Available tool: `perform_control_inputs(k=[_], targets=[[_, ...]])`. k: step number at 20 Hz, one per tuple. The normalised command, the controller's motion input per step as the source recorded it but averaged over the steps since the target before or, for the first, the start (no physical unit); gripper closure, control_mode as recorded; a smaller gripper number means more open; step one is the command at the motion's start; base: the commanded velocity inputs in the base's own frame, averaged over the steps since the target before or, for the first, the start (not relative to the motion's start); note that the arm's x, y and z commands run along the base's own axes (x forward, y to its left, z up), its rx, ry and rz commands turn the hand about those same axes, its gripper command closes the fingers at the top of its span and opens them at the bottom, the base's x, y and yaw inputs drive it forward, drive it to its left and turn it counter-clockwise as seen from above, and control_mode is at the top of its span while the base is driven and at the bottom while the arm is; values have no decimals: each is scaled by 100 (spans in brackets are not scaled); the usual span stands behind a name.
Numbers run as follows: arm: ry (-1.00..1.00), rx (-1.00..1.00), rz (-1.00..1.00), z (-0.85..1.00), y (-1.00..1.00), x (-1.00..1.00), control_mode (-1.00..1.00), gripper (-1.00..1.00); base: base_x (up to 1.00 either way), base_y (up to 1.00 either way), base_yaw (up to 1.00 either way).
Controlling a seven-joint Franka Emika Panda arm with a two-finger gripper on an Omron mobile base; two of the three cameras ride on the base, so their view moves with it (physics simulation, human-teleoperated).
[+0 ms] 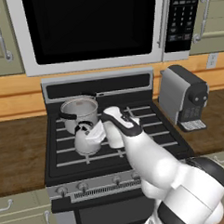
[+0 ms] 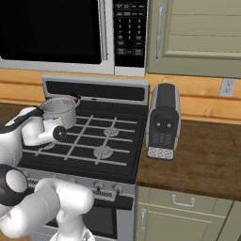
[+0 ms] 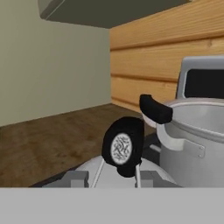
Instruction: Pick the kettle from the counter and place it on a stove burner. Then turn the burner on.
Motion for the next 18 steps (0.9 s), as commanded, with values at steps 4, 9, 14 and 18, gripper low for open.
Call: perform_control_inputs(k=[4,9,14,18], targets=[[0,-3,-1,-22,17,20,-100,100,0,0,0],[0,-2,-2,-17,13,24,-100,100,0,0,0],[0,-1,-2,-18,11,30,-100,100,0,0,0],[0,-2,-1,-22,12,30,-100,100,0,0,0]])
